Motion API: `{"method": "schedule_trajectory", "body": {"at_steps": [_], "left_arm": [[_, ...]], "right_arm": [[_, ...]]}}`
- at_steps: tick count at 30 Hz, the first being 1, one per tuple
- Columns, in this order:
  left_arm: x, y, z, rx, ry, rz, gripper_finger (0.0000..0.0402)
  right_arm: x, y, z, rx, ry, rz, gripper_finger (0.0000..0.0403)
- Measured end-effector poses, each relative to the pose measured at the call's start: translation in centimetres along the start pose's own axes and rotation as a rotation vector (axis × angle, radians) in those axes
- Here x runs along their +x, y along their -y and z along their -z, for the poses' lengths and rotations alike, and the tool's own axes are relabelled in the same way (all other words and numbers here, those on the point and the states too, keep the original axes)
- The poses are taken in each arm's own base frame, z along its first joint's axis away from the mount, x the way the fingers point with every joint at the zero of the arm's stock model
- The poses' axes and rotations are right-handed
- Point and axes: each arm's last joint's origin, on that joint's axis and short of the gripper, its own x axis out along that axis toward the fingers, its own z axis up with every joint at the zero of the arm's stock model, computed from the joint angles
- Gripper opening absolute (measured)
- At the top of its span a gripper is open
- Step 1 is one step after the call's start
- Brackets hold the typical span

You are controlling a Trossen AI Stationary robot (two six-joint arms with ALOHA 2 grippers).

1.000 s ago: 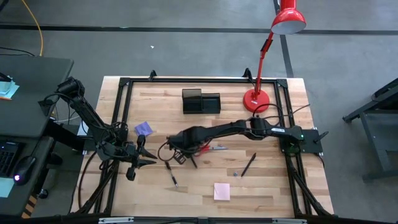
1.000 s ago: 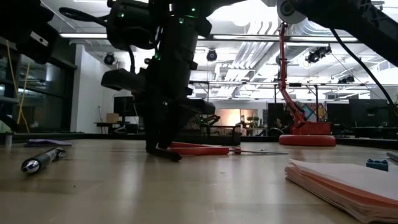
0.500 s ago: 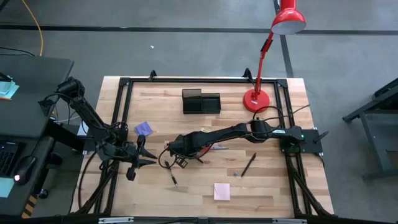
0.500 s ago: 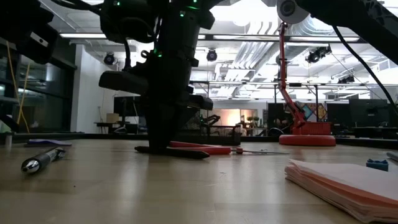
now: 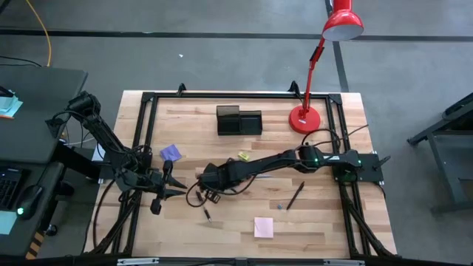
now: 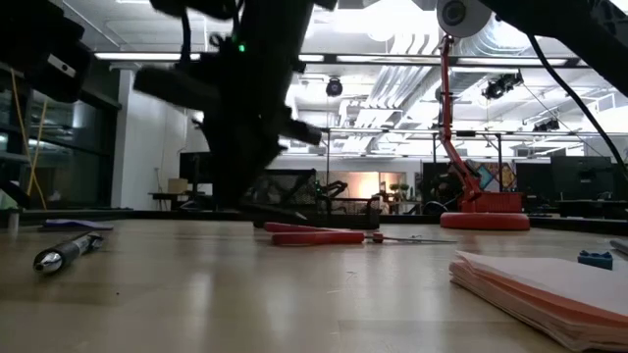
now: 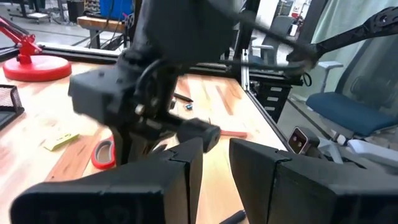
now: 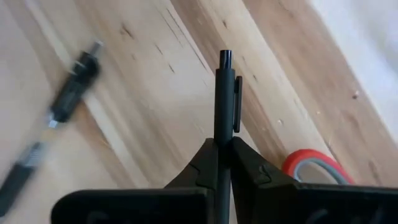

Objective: Pick and place office supplies into organizer
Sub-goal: Put the left black pen into the desk organizer

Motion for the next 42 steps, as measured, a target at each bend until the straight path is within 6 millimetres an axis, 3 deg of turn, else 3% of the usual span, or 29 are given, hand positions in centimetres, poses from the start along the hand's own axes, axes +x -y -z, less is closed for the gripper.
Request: {"method": "schedule_trajectory", "body": {"at_steps": [9, 26, 34, 42], "left_arm": [[0.0, -0.1, 0.4, -0.045, -0.029, -0.012, 0.0074], [0.0, -0.1, -0.6, -0.222, 0.073, -0.071, 0.0074], [0.0, 0.1, -0.8, -0.21, 0.06, 0.002, 0.0074], [0.0, 0.4, -1.2, -0.151, 0.08, 0.078, 0.0075]], "right_arm": [[-2.4, -1.5, 1.4, -0.071, 0.088, 0.105, 0.0003], [-4.8, -5.0, 5.4, -0.174, 0.22, 0.223, 0.0002], [-6.3, -5.8, 6.1, -0.164, 0.29, 0.236, 0.0002], [-9.0, -6.7, 5.7, -0.158, 0.425, 0.187, 0.0002]]}}
